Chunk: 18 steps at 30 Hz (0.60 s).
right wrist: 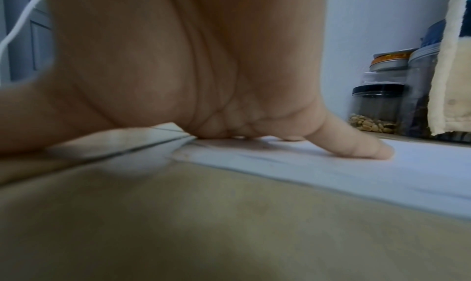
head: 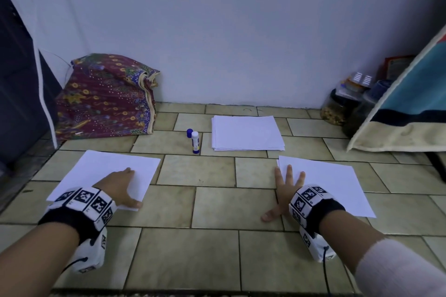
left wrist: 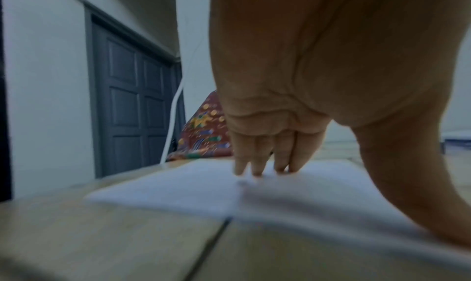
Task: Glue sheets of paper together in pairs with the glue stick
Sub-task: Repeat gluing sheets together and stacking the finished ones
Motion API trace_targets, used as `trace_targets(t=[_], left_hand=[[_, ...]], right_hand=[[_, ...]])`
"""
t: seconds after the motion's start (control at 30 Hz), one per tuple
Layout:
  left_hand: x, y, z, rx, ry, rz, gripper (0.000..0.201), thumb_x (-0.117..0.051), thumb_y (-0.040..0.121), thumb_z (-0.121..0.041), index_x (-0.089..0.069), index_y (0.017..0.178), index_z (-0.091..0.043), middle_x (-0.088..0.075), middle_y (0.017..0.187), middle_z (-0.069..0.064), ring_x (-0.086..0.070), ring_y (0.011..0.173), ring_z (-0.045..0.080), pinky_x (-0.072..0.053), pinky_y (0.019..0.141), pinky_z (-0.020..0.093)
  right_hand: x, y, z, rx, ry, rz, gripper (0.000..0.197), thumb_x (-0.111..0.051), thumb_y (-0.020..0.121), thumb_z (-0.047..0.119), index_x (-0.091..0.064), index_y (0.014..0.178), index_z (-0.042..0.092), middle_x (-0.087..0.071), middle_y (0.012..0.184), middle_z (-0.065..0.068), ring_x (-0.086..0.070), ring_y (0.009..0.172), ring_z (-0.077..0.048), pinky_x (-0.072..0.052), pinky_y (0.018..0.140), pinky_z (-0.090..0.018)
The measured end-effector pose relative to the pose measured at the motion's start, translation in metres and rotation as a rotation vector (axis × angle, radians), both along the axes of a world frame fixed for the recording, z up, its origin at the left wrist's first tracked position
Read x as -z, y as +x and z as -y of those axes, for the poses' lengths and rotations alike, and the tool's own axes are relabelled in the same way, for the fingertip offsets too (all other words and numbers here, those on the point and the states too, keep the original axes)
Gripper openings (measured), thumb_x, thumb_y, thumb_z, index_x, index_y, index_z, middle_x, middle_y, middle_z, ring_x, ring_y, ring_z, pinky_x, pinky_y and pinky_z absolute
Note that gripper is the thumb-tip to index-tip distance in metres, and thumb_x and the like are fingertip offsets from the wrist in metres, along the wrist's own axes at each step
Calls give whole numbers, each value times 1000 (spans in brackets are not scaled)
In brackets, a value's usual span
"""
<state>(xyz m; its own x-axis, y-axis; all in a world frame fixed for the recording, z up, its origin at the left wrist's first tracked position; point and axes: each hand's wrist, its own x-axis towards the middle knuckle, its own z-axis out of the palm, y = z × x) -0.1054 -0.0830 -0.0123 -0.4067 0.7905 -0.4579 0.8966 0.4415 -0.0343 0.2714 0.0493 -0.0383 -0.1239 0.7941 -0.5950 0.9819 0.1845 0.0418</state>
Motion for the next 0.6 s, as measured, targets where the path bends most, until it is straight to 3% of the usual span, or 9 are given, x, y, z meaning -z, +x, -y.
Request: trace_targets(t=[0.13, 0.3, 0.4, 0.5, 0.6], left_hand=[[-3, -3, 4, 21, 3, -44, 99, -59, 84, -60, -6, 152, -12, -37, 150, 1, -44, 130, 18, -38, 99, 24], [0, -10, 5, 60, 2, -31, 76, -42, 96, -55, -5, 154, -21, -11, 161, -3, -35, 138, 16, -33, 104, 24], [1, -14, 6, 78, 10, -24, 65, -36, 101, -48, -9, 154, -23, -8, 161, -4, -33, 140, 15, -31, 105, 24], [2, -20, 7, 81, 47, -50, 55, -40, 102, -40, -23, 152, -25, -30, 155, 0, -38, 136, 18, -32, 108, 27], [-11, -22, 2, 32, 222, -142, 41, -41, 100, -31, -46, 141, -27, -60, 127, 4, -57, 112, 21, -46, 92, 32]], right_hand=[[-4, -2, 3, 0, -3, 14, 151, -73, 50, 74, 34, 141, 20, 36, 150, -11, 29, 133, -52, -9, 112, -62], [-8, -1, 5, -1, -11, 3, 150, -74, 52, 73, 34, 142, 20, 37, 150, -11, 30, 133, -51, -9, 114, -59], [-9, -2, 4, -1, -17, 12, 150, -73, 52, 74, 35, 141, 20, 38, 149, -11, 30, 133, -51, -8, 114, -59], [-9, -1, 6, -3, -16, 17, 150, -73, 52, 74, 35, 141, 20, 38, 149, -11, 30, 133, -51, -8, 114, -59], [-9, -1, 5, -7, -17, 15, 149, -73, 52, 74, 35, 141, 21, 38, 149, -11, 30, 133, -51, -8, 113, -59]])
